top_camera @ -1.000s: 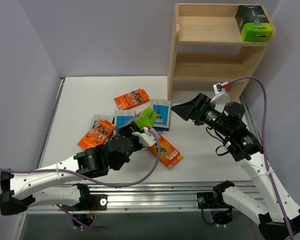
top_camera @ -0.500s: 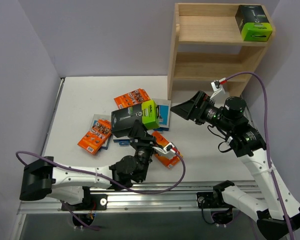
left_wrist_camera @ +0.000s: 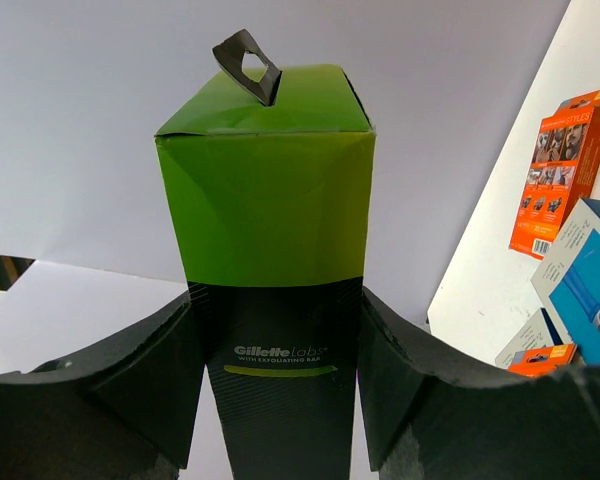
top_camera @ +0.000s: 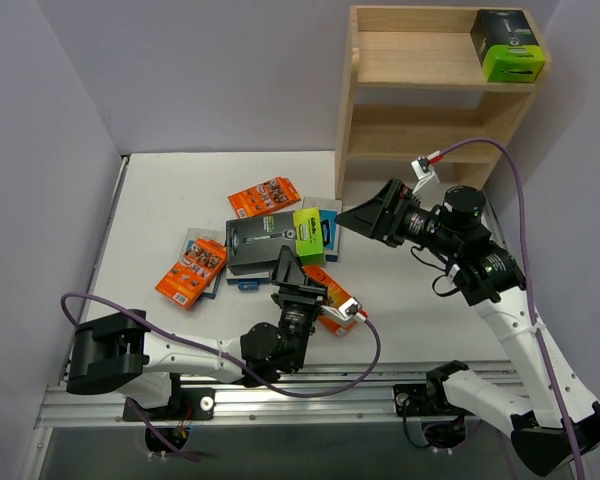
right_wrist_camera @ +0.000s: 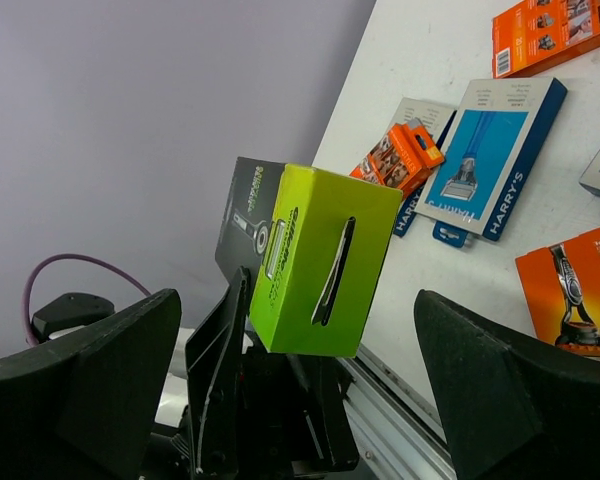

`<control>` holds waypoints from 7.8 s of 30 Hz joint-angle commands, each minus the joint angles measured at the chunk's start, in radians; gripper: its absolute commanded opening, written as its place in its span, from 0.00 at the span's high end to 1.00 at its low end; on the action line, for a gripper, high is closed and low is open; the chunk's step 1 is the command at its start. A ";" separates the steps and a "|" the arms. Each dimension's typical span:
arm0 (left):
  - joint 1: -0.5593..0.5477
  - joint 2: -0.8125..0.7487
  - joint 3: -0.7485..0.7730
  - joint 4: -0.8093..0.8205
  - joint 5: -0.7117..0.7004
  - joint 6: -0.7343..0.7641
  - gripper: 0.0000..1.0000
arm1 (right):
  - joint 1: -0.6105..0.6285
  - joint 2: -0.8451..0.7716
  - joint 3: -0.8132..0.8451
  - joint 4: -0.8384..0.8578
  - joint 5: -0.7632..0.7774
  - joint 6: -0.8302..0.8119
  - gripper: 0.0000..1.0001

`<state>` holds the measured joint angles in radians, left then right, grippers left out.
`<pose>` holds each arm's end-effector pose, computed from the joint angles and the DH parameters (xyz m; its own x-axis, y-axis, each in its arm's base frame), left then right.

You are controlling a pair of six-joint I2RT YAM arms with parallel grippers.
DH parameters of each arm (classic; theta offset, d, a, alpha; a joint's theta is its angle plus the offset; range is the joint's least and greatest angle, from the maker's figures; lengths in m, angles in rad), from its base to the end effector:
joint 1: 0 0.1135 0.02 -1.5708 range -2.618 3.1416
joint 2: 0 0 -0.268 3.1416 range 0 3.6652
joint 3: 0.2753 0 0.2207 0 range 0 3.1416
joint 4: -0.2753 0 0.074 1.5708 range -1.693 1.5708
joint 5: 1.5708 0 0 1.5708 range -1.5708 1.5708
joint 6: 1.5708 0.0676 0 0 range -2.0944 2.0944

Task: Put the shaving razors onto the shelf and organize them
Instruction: Pass the shaving razor from the left arm to the right, then place the shaving razor onto shelf

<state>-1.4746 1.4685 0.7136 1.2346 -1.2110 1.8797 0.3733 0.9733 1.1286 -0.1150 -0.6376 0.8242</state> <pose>0.0894 -0.2678 0.3234 0.2444 0.9592 -0.1418 -0.1245 0.1761 0.9765 0.1697 0.1097 0.4324 -0.5961 0.3999 -0.6962 -0.6027 0.3500 0.7171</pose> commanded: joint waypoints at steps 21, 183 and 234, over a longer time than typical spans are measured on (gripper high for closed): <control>-0.047 0.003 0.046 0.252 0.005 0.065 0.98 | 0.107 0.079 -0.082 0.169 -0.068 0.038 0.10; 0.237 -0.521 0.012 -0.741 0.007 -0.993 0.06 | 0.019 -0.197 -0.544 0.612 -0.027 0.354 1.00; 0.247 -0.642 -0.043 -0.639 0.014 -0.921 0.06 | -0.497 -0.117 -0.164 0.699 0.032 0.647 1.00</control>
<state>-1.2339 0.8440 0.6636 0.5438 -1.2144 0.9779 -0.0944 0.8497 0.8753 0.4519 -0.5888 1.4300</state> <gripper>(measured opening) 0.941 0.499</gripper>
